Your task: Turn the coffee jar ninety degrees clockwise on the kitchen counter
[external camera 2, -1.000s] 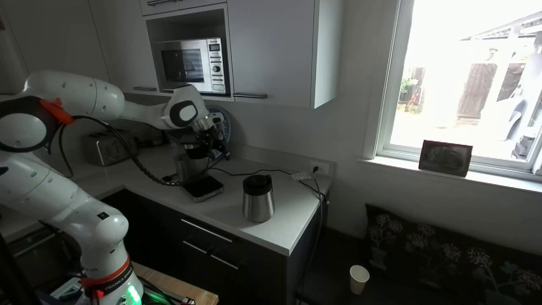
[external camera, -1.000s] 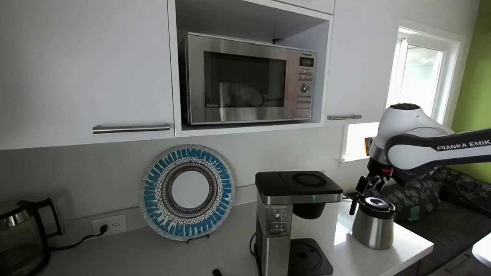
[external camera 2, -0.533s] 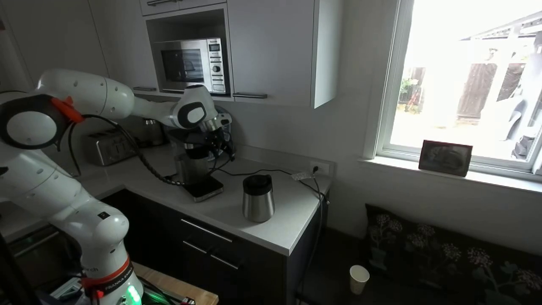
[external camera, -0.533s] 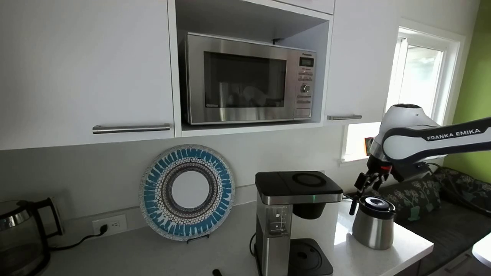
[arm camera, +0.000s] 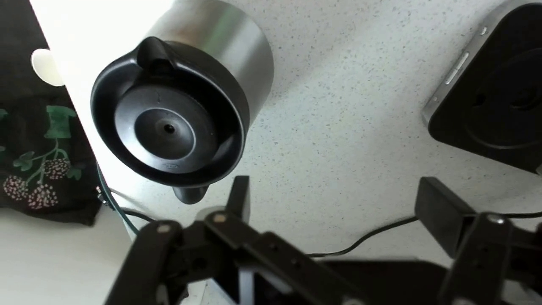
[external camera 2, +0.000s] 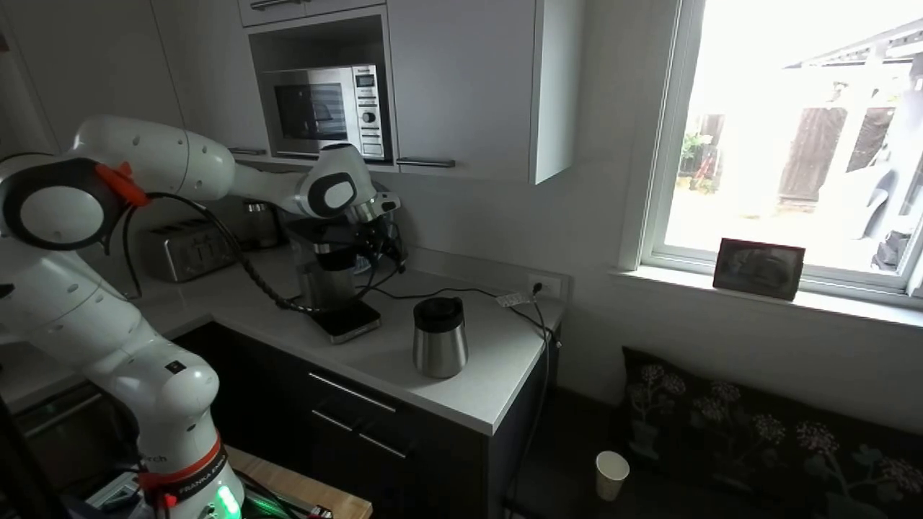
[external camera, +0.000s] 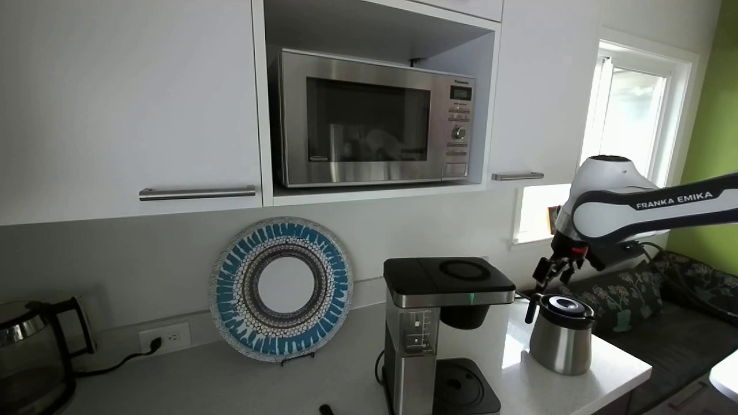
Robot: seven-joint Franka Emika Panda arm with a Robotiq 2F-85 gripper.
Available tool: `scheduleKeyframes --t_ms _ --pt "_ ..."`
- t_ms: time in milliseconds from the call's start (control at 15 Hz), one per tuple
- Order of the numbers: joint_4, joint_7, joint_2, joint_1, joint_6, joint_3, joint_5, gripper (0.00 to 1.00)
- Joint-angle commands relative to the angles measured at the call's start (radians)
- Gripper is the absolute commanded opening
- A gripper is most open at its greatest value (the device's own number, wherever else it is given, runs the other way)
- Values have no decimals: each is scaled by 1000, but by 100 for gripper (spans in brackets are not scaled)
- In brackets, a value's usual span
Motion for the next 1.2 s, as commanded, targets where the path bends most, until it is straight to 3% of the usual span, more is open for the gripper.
scheduleKeyframes --t_ms 0,400,667,1133 --pt "91 -50 116 -20 9 -24 22 100" --pt "232 -42 281 -59 16 -47 38 100" --pt "340 -86 391 -82 -16 -64 125 100" --pt "485 -30 556 -142 -41 -66 164 100"
